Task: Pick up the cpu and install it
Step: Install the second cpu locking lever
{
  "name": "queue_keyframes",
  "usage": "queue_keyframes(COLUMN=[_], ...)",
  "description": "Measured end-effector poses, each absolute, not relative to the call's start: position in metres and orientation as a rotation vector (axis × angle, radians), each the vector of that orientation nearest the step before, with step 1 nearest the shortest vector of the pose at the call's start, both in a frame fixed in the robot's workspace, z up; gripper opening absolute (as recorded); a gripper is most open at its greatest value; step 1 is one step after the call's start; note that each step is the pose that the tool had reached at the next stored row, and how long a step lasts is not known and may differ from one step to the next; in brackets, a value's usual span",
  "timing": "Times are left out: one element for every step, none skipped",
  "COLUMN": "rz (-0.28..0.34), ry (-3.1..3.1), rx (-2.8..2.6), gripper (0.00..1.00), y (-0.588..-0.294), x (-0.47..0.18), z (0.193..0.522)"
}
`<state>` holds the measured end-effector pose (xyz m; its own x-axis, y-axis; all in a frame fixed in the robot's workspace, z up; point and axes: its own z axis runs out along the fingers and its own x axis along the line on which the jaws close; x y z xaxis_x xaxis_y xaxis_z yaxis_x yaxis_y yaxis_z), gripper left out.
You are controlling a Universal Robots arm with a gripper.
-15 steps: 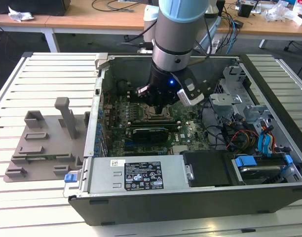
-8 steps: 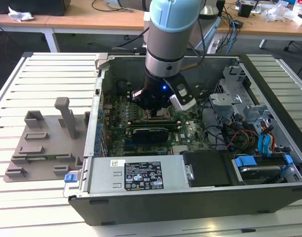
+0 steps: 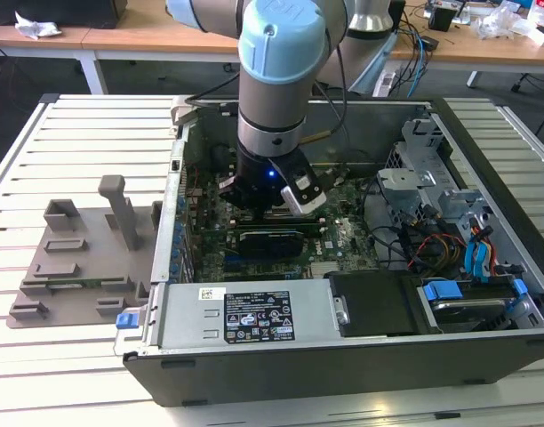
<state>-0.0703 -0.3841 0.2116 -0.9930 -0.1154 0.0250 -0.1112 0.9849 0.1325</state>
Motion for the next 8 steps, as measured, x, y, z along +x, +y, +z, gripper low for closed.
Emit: queue_keyframes(rz=[-0.204,-0.205,-0.205,-0.206,-0.207,-0.207,-0.207,-0.207], ry=[-3.097,-3.097,-3.097,-3.097,-3.097,-3.096,-3.096,-3.096], rx=[0.177,0.177,0.177,0.179,0.181,0.182,0.183,0.184], gripper=[0.11,0.11,0.11,0.11,0.11,0.11,0.11,0.11], y=[-0.3840,-0.3839,-0.3833,-0.3814,-0.3797,-0.3783,-0.3774,-0.3767], x=[-0.0720,-0.0728,-0.0730,-0.0731,-0.0730,-0.0731,-0.0731,-0.0731], z=[0.2101,0.2087,0.2076,0.2066,0.2052,0.2038,0.2031,0.2026])
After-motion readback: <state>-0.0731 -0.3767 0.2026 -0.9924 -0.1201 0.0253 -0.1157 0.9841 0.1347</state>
